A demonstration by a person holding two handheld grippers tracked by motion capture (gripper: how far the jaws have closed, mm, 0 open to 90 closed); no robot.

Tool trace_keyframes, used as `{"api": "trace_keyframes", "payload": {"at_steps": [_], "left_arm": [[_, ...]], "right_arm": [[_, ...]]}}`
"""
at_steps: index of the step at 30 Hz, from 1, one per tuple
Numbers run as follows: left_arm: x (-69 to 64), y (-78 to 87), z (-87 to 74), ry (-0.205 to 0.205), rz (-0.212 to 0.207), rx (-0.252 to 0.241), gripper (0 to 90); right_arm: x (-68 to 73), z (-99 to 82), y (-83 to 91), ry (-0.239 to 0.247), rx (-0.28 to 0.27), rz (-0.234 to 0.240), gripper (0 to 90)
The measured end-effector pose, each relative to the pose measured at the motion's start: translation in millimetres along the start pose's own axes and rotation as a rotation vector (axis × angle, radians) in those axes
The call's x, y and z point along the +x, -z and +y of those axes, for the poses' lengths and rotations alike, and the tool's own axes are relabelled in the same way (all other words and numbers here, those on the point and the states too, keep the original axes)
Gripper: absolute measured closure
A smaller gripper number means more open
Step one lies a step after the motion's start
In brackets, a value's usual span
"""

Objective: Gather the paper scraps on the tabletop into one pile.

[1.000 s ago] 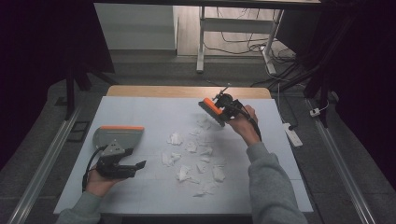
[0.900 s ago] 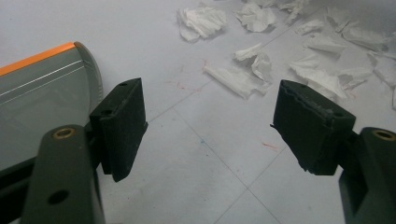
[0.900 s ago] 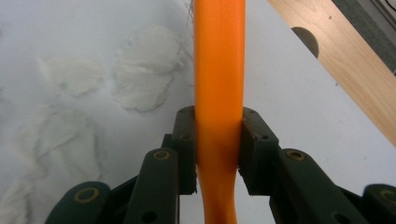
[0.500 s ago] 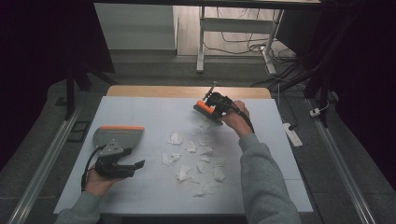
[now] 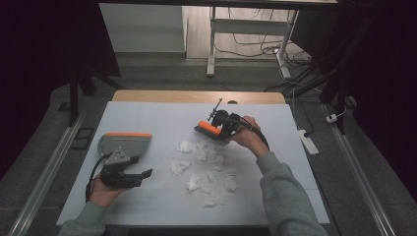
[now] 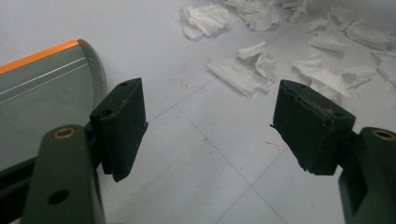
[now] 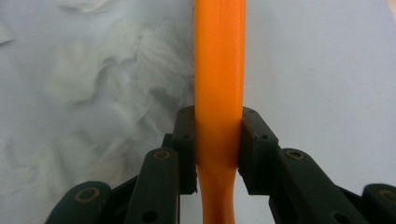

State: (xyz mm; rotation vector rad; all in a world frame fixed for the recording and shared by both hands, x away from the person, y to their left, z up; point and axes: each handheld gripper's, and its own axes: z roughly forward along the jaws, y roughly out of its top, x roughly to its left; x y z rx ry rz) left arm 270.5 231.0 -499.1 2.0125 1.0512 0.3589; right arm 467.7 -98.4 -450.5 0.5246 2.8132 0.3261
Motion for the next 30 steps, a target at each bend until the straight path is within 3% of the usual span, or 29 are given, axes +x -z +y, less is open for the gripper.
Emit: {"api": "trace_keyframes", "payload": {"at_steps": [3, 6, 10, 13, 17, 20, 22, 25, 28, 30], "left_arm": [[0.3, -0.2, 0.0, 0.002, 0.001, 0.001, 26.6], [0.6, 0.3, -0.4, 0.005, 0.003, -0.001, 26.6], [0.4, 0.3, -0.7, 0.005, 0.004, 0.001, 26.6], [0.9, 0.4, -0.9, 0.006, 0.004, 0.000, 26.6], [1.6, 0.3, -0.9, 0.006, 0.004, 0.000, 26.6], [1.1, 0.2, -0.9, 0.006, 0.006, 0.000, 26.6], [1.0, 0.3, -0.9, 0.005, 0.007, 0.001, 26.6], [1.7, 0.8, -1.4, 0.007, 0.008, -0.001, 26.6], [2.9, 1.0, -2.0, 0.013, 0.009, -0.003, 26.6], [3.2, 1.1, -2.2, 0.014, 0.008, -0.003, 26.6]], "right_arm": [[12.5, -5.0, 8.3, 0.025, -0.017, 0.036, 70.6], [15.8, -9.4, 23.9, 0.016, -0.086, 0.044, 70.6], [12.5, -14.9, 48.1, -0.034, -0.175, 0.008, 70.5], [10.7, -19.5, 59.2, -0.069, -0.205, -0.016, 70.5], [10.4, -20.0, 65.7, -0.130, -0.268, -0.001, 70.5], [16.7, -9.0, 61.7, -0.169, -0.308, 0.044, 70.5], [24.7, 3.2, 55.5, -0.153, -0.349, 0.047, 70.5], [30.9, 24.1, 43.8, -0.177, -0.398, 0.101, 70.5], [34.4, 45.1, 25.9, -0.192, -0.403, 0.143, 70.5], [36.0, 56.4, 12.5, -0.229, -0.405, 0.182, 70.5]]}}
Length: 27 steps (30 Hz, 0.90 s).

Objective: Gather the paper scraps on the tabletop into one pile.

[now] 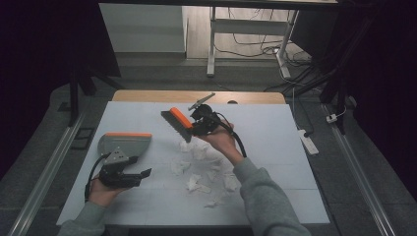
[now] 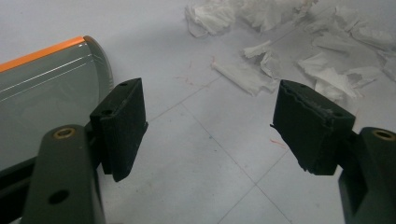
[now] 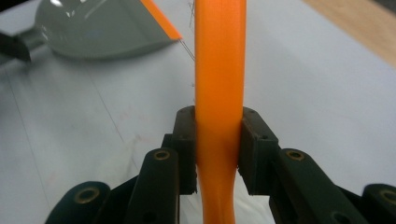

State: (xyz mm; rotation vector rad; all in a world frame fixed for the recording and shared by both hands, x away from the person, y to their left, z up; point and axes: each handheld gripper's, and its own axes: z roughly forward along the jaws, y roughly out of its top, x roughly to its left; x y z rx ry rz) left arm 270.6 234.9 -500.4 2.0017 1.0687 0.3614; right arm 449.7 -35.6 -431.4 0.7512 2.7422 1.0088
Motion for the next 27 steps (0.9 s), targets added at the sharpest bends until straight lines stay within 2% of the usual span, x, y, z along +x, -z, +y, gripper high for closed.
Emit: {"api": "trace_keyframes", "payload": {"at_steps": [3, 6, 8, 11, 15, 21, 24, 27], "left_arm": [[0.1, -0.3, 0.0, -0.001, -0.001, 0.002, 26.6], [-0.1, -0.7, 0.0, -0.003, -0.002, 0.003, 26.7], [0.2, -0.8, 0.0, -0.006, -0.002, 0.003, 26.6], [0.7, -0.7, -0.2, -0.004, -0.005, 0.002, 26.7], [0.8, -1.0, -0.2, -0.006, -0.006, 0.003, 26.7], [-0.6, -3.2, 0.5, -0.017, -0.009, 0.014, 26.7], [-1.4, -3.7, 0.7, -0.015, -0.008, 0.011, 26.8], [-0.7, -3.0, 0.5, -0.014, -0.006, 0.011, 26.8]], "right_arm": [[-0.7, 4.2, -22.7, -0.067, -0.007, 0.035, 70.5], [-3.8, 5.4, -39.9, -0.113, -0.016, 0.028, 70.5], [-8.5, 3.2, -47.3, -0.147, -0.023, 0.041, 70.5], [-11.9, -2.0, -51.6, -0.156, 0.011, 0.026, 70.5], [-19.1, -15.6, -39.4, -0.171, 0.035, -0.005, 70.5], [-28.2, -45.1, -5.4, -0.199, 0.052, -0.052, 70.5], [-25.2, -48.2, 14.3, -0.181, 0.027, -0.058, 70.5], [-16.8, -43.4, 33.1, -0.154, -0.032, -0.037, 70.5]]}}
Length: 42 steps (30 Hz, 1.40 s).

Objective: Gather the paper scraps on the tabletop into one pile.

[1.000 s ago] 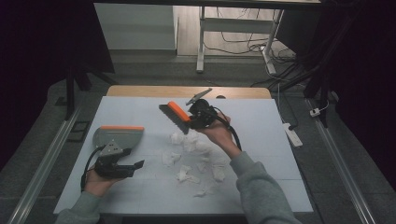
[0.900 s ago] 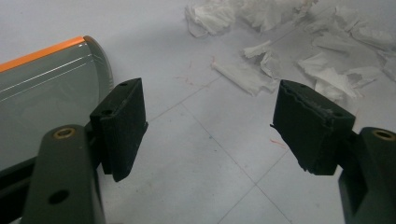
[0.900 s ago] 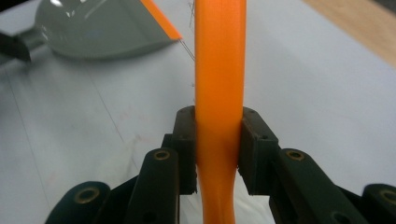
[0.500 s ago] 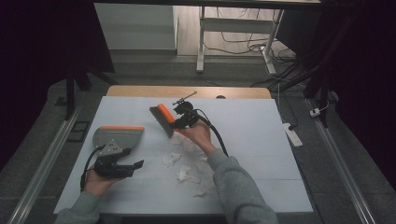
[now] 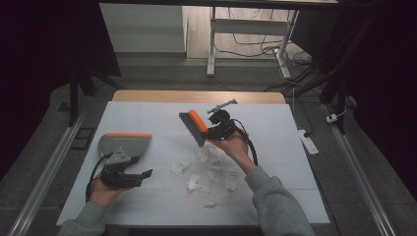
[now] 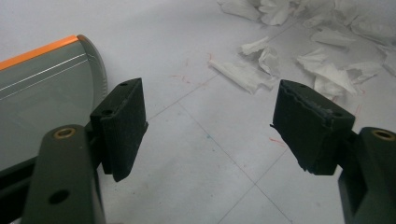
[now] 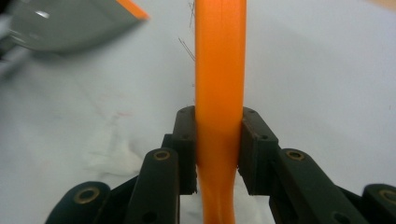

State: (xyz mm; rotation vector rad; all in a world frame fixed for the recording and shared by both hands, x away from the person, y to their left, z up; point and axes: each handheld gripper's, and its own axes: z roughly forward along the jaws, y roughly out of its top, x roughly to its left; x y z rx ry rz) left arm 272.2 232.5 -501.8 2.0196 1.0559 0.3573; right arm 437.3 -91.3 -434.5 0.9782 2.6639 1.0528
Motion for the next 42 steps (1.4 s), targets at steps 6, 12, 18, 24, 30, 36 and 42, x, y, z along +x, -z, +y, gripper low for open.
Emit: {"api": "trace_keyframes", "payload": {"at_steps": [6, 12, 18, 24, 30, 36, 42], "left_arm": [[0.6, 2.0, -0.5, 0.005, 0.004, -0.006, 26.8], [2.8, 4.0, -0.9, 0.011, 0.009, -0.013, 26.9], [6.0, 7.7, -1.0, 0.023, 0.017, -0.026, 26.9], [5.9, 6.9, -0.8, 0.020, 0.017, -0.020, 26.9], [5.3, 7.2, -1.0, 0.017, 0.015, -0.019, 26.9], [5.5, 7.0, -1.2, 0.016, 0.014, -0.017, 26.9], [5.2, 6.0, -1.2, 0.015, 0.019, -0.013, 26.9]], "right_arm": [[28.1, 8.1, 16.7, 0.068, -0.045, 0.051, 70.5], [51.0, 3.8, 3.1, 0.099, 0.013, 0.124, 70.5], [68.3, -5.3, -20.0, 0.087, 0.047, 0.212, 70.5], [80.3, -10.4, -37.2, 0.060, 0.078, 0.313, 70.5], [82.5, -16.0, -49.3, 0.072, 0.119, 0.279, 70.5], [59.9, -26.5, -41.7, 0.045, 0.138, 0.185, 70.5], [34.0, -40.0, -15.5, 0.016, 0.103, 0.100, 70.5]]}}
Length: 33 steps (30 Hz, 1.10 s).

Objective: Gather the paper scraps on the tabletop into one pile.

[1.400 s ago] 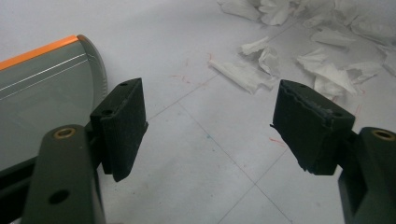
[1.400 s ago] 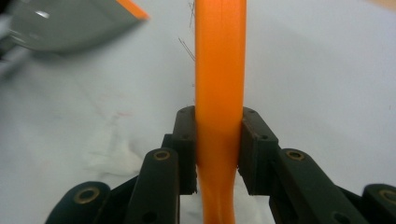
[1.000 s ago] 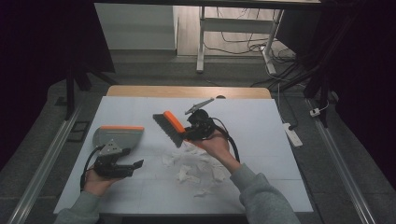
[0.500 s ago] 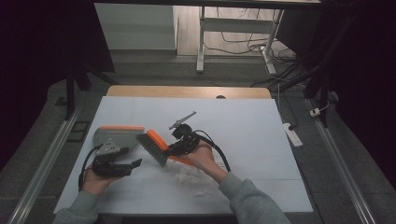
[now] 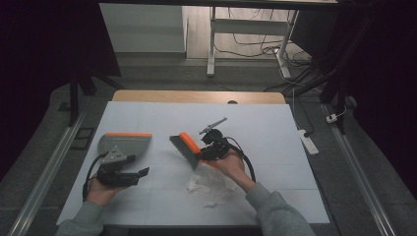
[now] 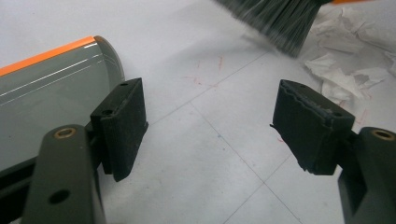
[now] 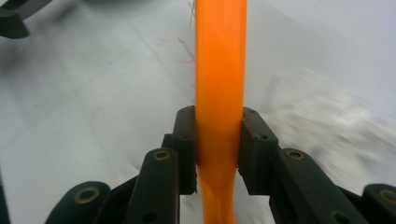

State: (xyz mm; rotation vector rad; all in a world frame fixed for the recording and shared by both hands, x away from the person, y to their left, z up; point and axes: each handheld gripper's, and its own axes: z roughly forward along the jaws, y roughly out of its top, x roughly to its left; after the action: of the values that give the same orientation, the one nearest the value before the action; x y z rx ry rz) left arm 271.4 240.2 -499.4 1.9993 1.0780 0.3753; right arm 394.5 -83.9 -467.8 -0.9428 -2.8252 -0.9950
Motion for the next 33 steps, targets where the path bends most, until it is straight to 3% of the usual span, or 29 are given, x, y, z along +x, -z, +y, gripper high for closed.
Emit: {"api": "trace_keyframes", "payload": {"at_steps": [7, 11, 15, 18, 23, 26, 30, 31, 33], "left_arm": [[1.4, -0.2, -1.0, 0.007, 0.003, 0.002, 26.9], [2.0, -0.3, -1.6, 0.009, 0.003, 0.004, 26.9], [3.0, 0.3, -2.1, 0.012, 0.006, 0.002, 26.9], [3.9, 0.5, -2.6, 0.015, 0.007, 0.002, 26.9], [3.6, -0.4, -2.9, 0.014, 0.009, 0.007, 26.9], [3.6, -0.7, -3.1, 0.015, 0.009, 0.007, 26.9], [4.9, -0.3, -3.9, 0.016, 0.009, 0.009, 26.9], [5.3, -0.2, -4.1, 0.016, 0.009, 0.010, 26.9], [6.0, -0.3, -4.3, 0.020, 0.008, 0.009, 26.9]], "right_arm": [[0.3, -4.3, 38.2, 0.017, -0.105, 0.026, 70.5], [9.7, -5.2, 55.7, 0.053, -0.111, 0.041, 70.5], [27.7, -11.5, 58.3, 0.122, -0.029, 0.074, 70.5], [46.1, -19.1, 54.4, 0.183, 0.069, 0.103, 70.5], [70.2, -29.3, 39.0, 0.286, 0.201, 0.151, 70.5], [79.2, -32.0, 26.7, 0.328, 0.273, 0.145, 70.5], [72.2, -25.8, 19.1, 0.342, 0.298, 0.079, 70.5], [67.3, -23.9, 18.2, 0.335, 0.301, 0.053, 70.5], [53.3, -20.2, 17.3, 0.291, 0.305, 0.054, 70.5]]}}
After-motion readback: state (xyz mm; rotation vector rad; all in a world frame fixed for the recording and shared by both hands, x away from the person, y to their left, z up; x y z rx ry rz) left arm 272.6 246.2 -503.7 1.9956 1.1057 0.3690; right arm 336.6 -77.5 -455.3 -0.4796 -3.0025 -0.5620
